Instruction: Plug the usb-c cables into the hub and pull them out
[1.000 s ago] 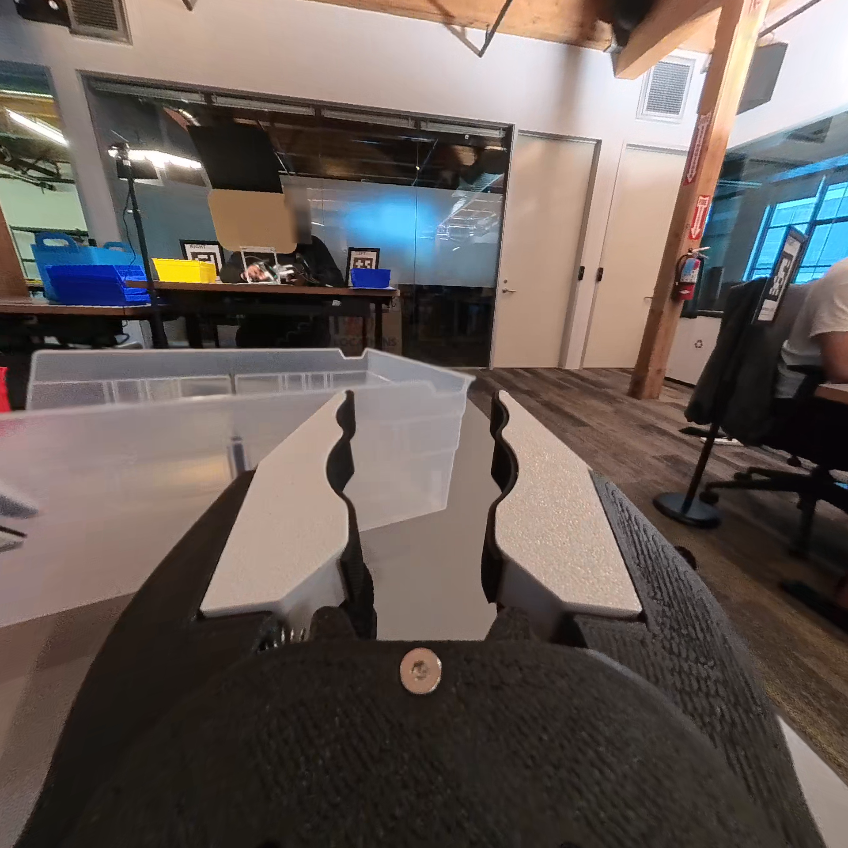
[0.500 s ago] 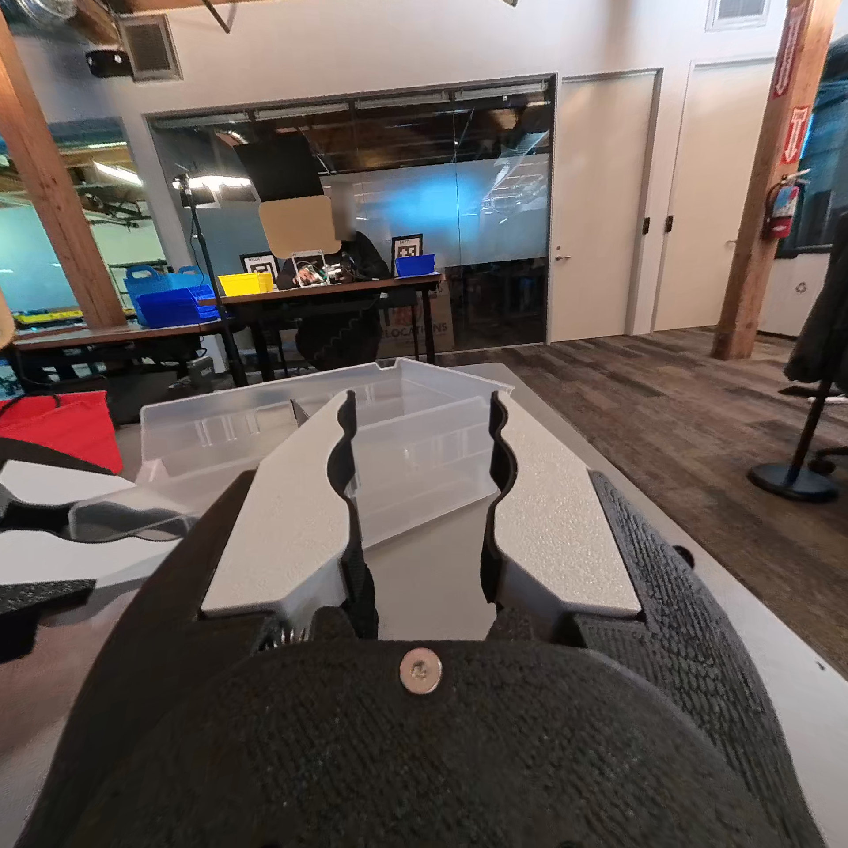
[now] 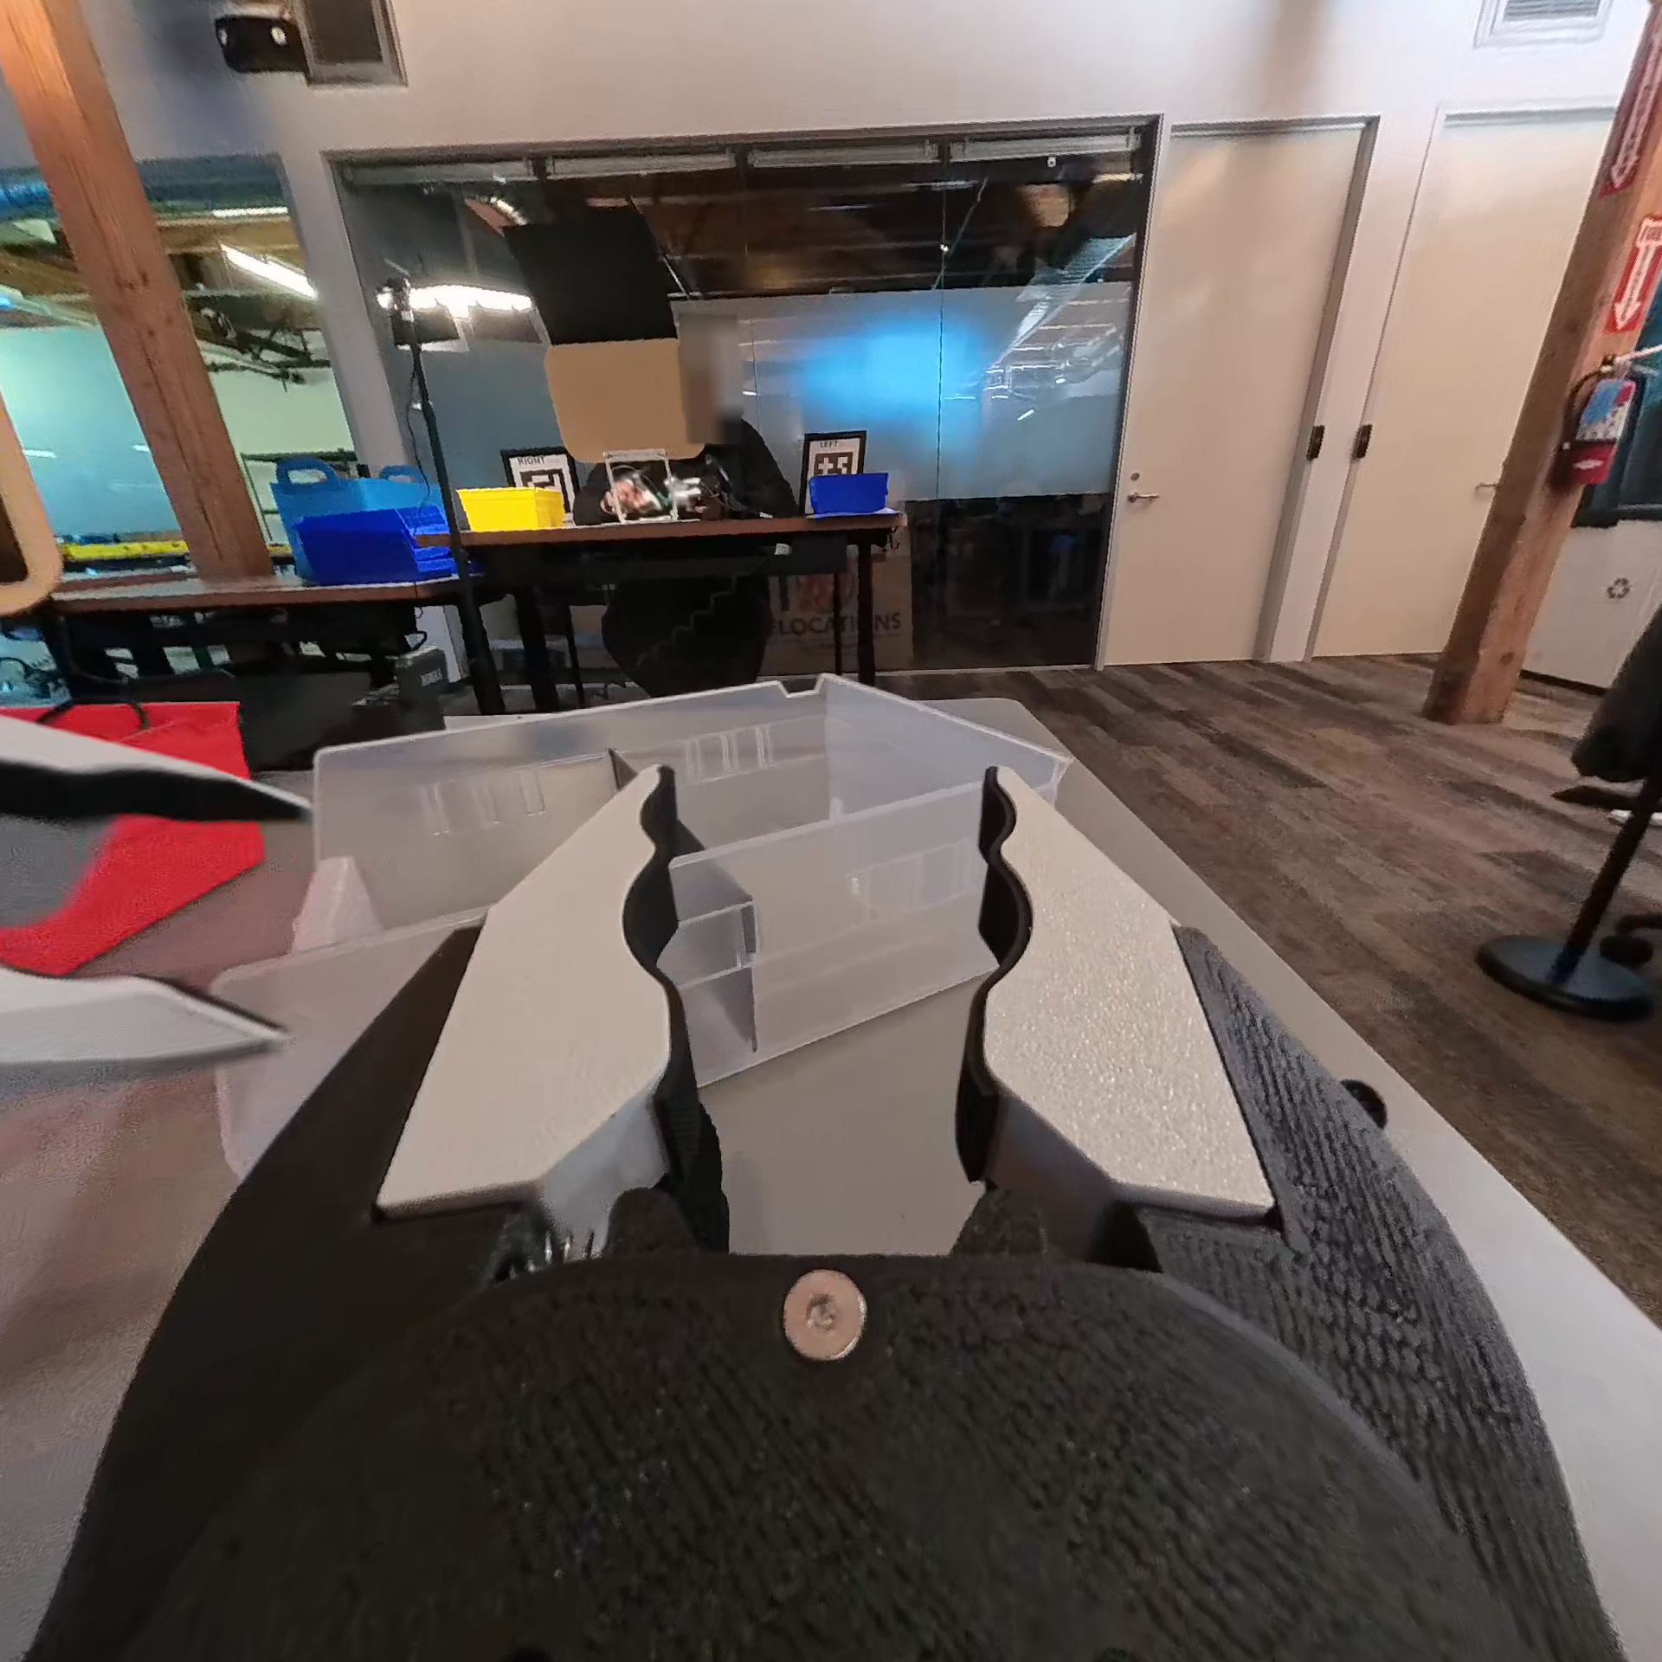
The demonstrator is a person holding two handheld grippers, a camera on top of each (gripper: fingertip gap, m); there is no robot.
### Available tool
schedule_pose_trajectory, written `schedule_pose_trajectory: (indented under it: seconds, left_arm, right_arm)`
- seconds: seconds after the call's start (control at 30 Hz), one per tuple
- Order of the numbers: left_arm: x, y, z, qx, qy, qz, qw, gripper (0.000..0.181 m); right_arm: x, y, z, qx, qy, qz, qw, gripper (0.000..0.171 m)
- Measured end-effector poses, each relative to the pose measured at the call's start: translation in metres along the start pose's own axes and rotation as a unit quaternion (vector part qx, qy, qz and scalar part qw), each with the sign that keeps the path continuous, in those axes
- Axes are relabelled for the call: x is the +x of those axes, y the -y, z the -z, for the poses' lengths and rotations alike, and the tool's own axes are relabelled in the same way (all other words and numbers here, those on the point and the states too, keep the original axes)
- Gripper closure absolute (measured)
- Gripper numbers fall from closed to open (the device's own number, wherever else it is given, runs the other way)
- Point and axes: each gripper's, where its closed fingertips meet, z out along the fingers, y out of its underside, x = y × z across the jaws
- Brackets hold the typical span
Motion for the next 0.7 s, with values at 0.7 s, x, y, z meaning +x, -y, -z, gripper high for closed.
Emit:
schedule_pose_trajectory:
  seconds: [0.7]
  left_arm:
    - [-0.184, -0.205, 0.323, -0.006, 0.382, 0.17, 0.908, 0.098]
  right_arm:
    - [-0.083, -0.014, -0.003, -0.034, 0.029, 0.134, 0.99, 0.057]
